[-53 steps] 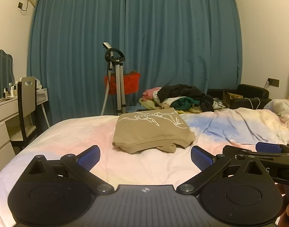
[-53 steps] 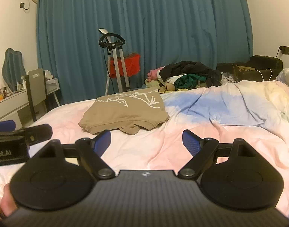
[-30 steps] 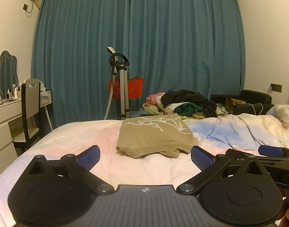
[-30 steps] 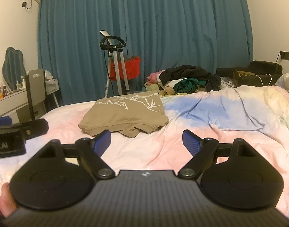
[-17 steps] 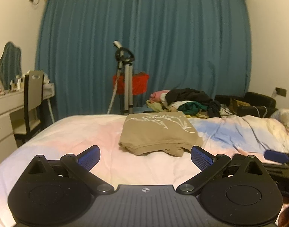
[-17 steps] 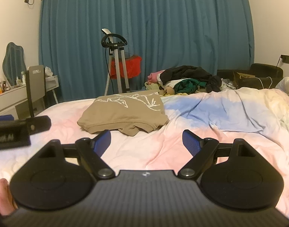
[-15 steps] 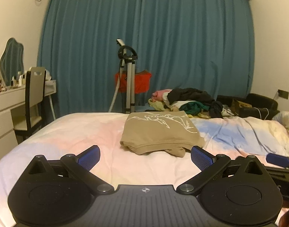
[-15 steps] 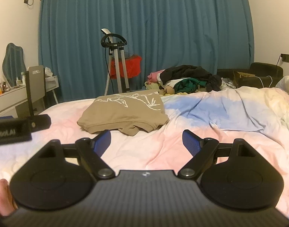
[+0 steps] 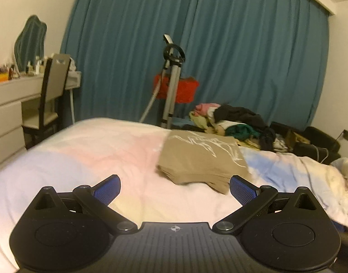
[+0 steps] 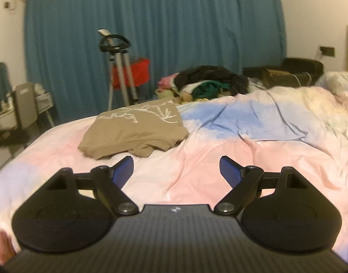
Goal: Fold clothes
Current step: 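Move both grippers toward the folded khaki T-shirt on the bed, then grasp the khaki T-shirt edge with the left gripper and lift it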
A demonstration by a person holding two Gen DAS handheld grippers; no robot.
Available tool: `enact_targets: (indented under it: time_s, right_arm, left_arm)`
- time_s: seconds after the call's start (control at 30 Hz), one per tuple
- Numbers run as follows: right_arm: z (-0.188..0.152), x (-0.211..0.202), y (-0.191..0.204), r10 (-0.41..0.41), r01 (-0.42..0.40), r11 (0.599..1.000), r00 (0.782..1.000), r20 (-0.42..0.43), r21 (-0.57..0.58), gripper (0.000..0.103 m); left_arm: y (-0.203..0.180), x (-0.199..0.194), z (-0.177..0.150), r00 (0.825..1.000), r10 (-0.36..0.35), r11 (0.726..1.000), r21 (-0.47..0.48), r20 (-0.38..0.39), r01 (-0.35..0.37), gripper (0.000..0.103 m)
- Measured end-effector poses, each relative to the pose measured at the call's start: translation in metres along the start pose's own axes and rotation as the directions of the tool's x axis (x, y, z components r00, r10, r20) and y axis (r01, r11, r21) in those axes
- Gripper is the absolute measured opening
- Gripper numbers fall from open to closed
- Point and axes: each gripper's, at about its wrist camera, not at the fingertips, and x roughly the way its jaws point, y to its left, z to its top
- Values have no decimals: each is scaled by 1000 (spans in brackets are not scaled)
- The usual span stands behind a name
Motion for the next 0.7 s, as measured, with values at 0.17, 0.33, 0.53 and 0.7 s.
enact_targets:
  time_s: [0.17, 0.33, 0.53, 0.7]
  right_arm:
    - [31, 22, 19, -34, 34, 998, 999, 0, 50, 84]
    - [25, 76, 29, -50, 50, 999, 997, -54, -16, 84]
    - [5, 150, 31, -73, 63, 995, 989, -128, -82, 84]
    - [-14, 214, 24, -109, 90, 990, 976, -190, -108, 84]
  left_arm:
    - [14, -6, 30, 999, 43, 999, 29, 26, -44, 103]
    - [23, 20, 58, 998, 28, 997, 64, 58, -31, 103]
    - [27, 76, 37, 994, 40, 999, 29, 103, -44, 103]
    - [13, 127, 19, 997, -32, 999, 0, 68, 32, 103]
